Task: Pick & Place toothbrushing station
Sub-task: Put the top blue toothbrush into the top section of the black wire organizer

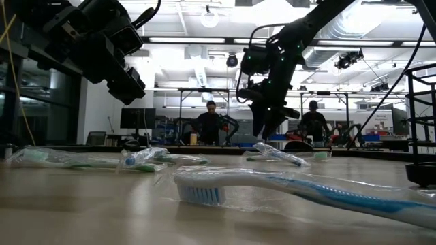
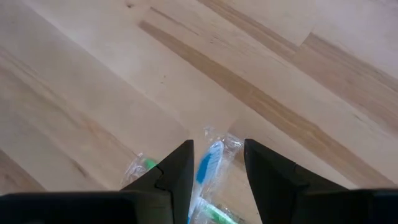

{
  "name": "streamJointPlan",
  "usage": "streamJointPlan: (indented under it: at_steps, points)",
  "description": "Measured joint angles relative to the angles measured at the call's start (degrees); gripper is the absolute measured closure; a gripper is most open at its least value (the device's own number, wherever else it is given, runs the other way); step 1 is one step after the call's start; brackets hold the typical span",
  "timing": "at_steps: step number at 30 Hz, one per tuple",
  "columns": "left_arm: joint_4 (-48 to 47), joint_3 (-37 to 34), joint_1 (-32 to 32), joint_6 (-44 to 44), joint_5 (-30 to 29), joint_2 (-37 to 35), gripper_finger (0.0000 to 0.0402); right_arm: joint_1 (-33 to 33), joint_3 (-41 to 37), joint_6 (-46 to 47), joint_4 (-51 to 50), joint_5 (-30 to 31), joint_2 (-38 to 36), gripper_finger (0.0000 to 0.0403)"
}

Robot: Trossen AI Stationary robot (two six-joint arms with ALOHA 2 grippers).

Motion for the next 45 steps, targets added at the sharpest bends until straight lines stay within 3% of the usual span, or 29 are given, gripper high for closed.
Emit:
streamJointPlan:
  at_steps: [10,41,45]
  points:
    - [0.0,0.0,0.0,0.1,0.3,0.0,0.0206,-0.5,0.0,-1.1,2.8,-4.8,4.4,0.0270]
    - [0.0,0.0,0.0,0.1,1.0,0.0,0.0206,-0.4,0.0,-1.8,4.7,-3.2,4.7,0.0270]
    - [0.0,0.0,0.0,0.1,1.0,0.0,0.0206,-0.4,0.0,-1.8,4.7,-3.2,4.7,0.0284]
